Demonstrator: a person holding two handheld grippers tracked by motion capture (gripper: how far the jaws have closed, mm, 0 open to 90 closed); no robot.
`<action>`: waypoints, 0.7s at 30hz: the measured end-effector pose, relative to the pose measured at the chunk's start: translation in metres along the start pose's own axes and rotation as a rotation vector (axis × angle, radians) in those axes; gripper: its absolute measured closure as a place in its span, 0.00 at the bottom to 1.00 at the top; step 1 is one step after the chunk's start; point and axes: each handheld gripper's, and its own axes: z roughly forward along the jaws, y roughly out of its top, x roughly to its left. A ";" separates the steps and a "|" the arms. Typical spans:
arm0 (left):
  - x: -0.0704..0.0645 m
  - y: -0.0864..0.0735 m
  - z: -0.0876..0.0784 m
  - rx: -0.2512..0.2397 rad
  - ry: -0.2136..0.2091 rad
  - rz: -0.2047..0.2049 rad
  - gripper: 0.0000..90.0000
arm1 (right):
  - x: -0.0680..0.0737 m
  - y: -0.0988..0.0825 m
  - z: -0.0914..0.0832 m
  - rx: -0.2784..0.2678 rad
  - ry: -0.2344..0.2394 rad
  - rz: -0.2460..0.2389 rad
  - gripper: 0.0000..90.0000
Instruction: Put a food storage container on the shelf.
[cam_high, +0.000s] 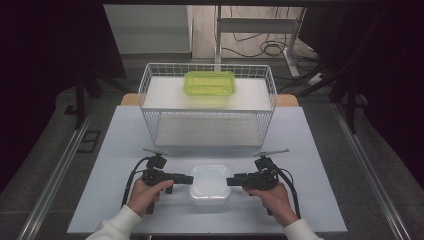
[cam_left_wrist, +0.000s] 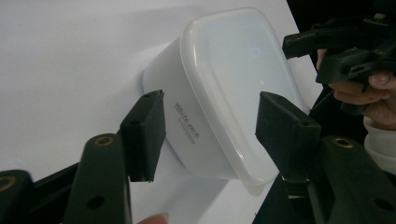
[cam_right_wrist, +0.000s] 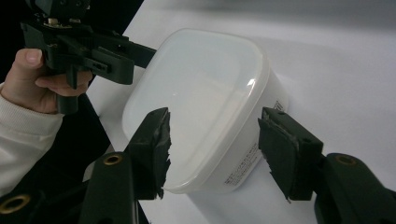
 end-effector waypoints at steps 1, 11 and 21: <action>0.000 0.000 0.000 0.000 0.000 0.000 0.49 | 0.000 0.000 0.000 0.000 0.000 0.000 0.49; 0.005 -0.003 0.003 0.017 -0.059 -0.039 0.59 | -0.002 -0.002 0.005 0.004 0.036 0.031 0.56; 0.006 -0.004 0.006 0.032 -0.091 -0.060 0.69 | -0.009 -0.006 0.007 0.001 0.064 0.099 0.64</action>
